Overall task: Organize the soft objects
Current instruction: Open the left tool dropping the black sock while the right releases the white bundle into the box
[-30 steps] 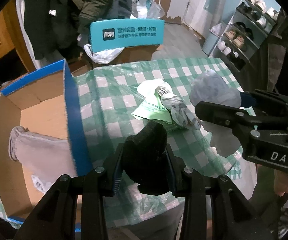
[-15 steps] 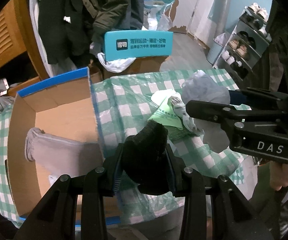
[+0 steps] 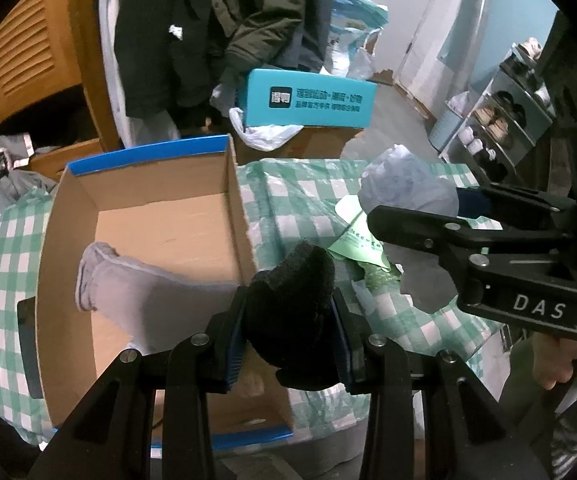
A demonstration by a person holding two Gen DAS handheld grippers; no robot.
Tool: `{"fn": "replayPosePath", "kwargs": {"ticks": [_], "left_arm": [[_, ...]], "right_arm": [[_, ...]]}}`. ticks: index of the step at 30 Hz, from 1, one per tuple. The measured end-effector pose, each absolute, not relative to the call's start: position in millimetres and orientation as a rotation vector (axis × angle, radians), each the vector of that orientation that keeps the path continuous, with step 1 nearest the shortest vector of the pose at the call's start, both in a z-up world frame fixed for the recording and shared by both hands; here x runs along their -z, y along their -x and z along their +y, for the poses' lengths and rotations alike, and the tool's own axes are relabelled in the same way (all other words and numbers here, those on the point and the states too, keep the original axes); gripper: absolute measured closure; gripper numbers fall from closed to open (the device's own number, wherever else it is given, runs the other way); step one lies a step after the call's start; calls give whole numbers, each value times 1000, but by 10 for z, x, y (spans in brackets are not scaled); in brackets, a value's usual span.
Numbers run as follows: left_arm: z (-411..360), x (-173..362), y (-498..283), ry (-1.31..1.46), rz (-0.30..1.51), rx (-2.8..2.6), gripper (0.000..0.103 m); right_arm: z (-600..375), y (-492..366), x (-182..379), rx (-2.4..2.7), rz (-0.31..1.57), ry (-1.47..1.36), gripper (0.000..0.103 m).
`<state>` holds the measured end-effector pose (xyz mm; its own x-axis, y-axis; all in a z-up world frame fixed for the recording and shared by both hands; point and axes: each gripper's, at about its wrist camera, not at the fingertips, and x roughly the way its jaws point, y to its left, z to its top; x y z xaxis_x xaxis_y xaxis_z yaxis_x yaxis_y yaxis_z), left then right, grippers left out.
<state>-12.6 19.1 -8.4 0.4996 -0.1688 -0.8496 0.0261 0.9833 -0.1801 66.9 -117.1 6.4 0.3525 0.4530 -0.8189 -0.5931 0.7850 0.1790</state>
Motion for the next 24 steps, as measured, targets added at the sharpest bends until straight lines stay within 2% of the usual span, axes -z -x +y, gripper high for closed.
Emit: {"fn": "replayPosePath", "kwargs": {"ticks": [24], "left_arm": [[1070, 295, 236, 225, 1056, -51, 65]], "right_arm": [[-240, -622, 65, -790, 1048, 227, 52]]}}
